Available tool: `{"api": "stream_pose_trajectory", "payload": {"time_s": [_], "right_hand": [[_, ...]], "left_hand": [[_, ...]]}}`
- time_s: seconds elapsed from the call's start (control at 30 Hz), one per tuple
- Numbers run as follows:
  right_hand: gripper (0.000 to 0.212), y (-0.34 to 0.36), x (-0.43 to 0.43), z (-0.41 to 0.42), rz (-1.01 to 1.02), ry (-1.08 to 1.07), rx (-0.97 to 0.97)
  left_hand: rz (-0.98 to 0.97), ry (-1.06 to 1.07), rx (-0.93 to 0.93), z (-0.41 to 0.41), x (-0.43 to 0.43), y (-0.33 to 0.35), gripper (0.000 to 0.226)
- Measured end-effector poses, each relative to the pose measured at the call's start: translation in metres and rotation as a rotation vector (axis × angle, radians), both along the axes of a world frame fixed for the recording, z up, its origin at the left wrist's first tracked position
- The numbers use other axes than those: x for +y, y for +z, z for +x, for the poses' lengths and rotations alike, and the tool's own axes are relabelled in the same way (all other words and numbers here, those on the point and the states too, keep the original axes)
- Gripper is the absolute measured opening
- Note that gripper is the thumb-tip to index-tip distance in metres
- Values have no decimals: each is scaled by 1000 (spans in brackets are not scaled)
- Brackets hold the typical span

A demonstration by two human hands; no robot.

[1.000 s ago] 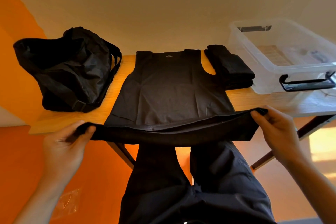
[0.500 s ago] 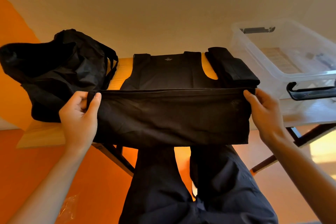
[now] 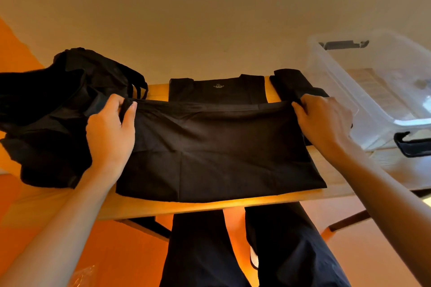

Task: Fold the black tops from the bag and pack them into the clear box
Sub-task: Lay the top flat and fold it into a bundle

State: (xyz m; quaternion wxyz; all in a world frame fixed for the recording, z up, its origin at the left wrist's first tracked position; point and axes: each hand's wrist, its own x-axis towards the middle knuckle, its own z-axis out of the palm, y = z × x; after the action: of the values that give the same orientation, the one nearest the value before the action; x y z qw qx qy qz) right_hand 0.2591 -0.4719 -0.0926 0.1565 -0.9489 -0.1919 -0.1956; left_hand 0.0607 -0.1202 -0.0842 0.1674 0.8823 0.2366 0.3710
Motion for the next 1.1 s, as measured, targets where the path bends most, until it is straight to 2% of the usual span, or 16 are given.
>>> {"api": "stream_pose_trajectory", "payload": {"time_s": [0.13, 0.23, 0.63, 0.77, 0.87, 0.93, 1.0, 1.1], "right_hand": [[41, -1, 19, 23, -151, -57, 29], [42, 0, 28, 35, -190, -86, 48], [37, 9, 59, 72, -351, -200, 126], [30, 11, 65, 72, -362, -173, 122], [44, 10, 68, 48, -326, -49, 61], [54, 1, 76, 20, -299, 132, 60], [70, -16, 89, -6, -339, 252, 161], [81, -49, 97, -19, -433, 250, 359]], "left_hand": [[74, 57, 153, 26, 9, -5, 30], [90, 80, 213, 41, 12, -8, 33], [68, 49, 267, 82, 32, -21, 37], [89, 62, 355, 95, 32, -20, 42], [242, 151, 464, 89, 14, -11, 52], [325, 96, 486, 74, -14, -9, 61], [253, -35, 614, 60, -38, -21, 74], [128, -132, 814, 41, -48, -57, 85]]}}
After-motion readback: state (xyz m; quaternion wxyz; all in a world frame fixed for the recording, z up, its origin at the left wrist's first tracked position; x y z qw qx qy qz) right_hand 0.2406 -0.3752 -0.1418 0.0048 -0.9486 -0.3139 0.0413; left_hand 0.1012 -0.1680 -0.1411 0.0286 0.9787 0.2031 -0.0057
